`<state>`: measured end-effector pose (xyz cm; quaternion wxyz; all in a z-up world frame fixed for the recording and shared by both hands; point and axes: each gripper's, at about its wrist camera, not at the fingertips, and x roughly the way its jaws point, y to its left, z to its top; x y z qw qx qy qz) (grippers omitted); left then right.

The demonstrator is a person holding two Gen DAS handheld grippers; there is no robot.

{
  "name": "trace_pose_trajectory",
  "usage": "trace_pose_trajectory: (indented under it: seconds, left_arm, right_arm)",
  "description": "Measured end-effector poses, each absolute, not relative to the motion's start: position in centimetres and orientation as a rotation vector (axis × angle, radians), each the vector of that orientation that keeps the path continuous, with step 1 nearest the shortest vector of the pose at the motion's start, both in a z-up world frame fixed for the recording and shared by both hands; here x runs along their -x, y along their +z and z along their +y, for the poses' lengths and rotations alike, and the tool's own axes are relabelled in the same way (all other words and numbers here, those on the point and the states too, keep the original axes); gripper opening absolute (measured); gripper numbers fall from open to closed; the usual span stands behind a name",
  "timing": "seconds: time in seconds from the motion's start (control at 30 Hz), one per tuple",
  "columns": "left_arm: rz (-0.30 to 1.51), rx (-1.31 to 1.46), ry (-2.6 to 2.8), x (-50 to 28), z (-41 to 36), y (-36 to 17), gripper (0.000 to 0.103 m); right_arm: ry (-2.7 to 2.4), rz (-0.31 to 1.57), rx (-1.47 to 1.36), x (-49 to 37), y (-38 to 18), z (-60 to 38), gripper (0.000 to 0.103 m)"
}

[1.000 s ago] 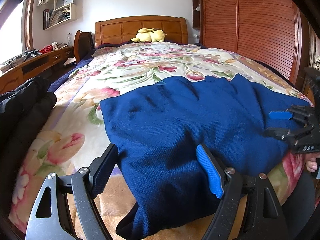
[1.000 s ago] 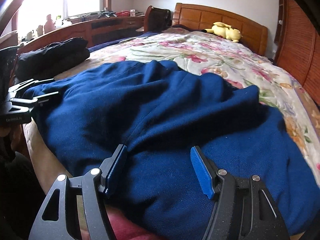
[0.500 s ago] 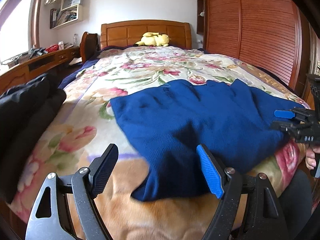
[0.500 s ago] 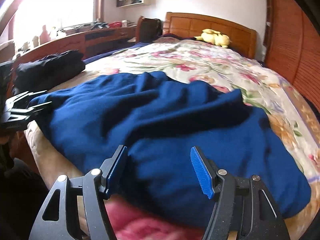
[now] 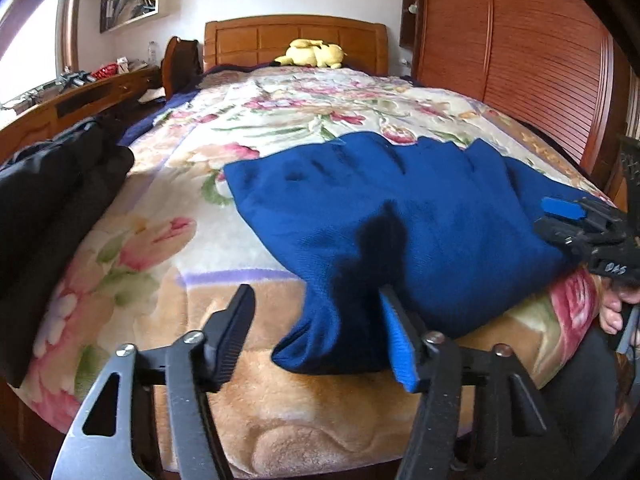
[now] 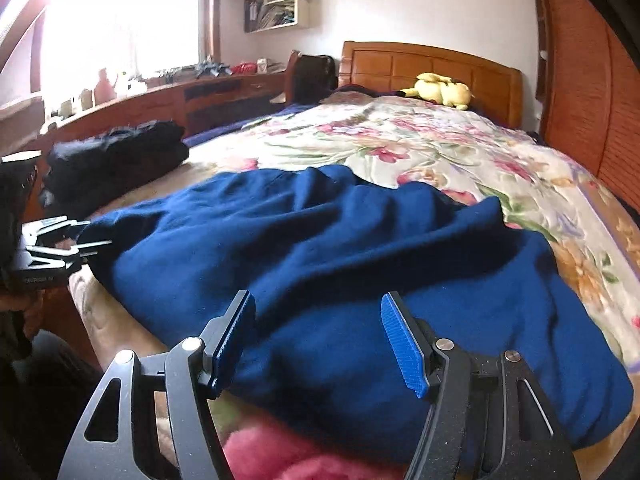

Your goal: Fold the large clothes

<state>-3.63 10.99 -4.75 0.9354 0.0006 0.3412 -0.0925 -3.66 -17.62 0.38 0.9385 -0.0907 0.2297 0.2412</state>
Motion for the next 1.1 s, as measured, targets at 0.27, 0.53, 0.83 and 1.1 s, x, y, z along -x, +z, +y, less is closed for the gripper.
trace_pose_trajectory:
  seconds: [0.27,0.53,0.83,1.1]
  left_arm:
    - [0.77,0.058,-0.278,2.7,11.0,-5.5,0.046]
    - [0.721,0.002,-0.262,2.9,9.2,-3.3,0.014]
    - [0.543,-0.079,-0.235,2.9,5.0,3.3,0.011]
    - [0.446,-0.2,-0.355,1.7,-4.0,8.3,0.01]
  right_arm:
    - [0.493,0.564,0.211,0.5,-1.7,-15.3,0.068]
    - [0.513,0.584,0.224,0.2,-0.2,-15.5,0.068]
    - [0.493,0.526,0.131,2.3,0.8,-21.2,0.068]
    - [0.336,0.467,0.077,3.8,2.0,-29.2,0.068]
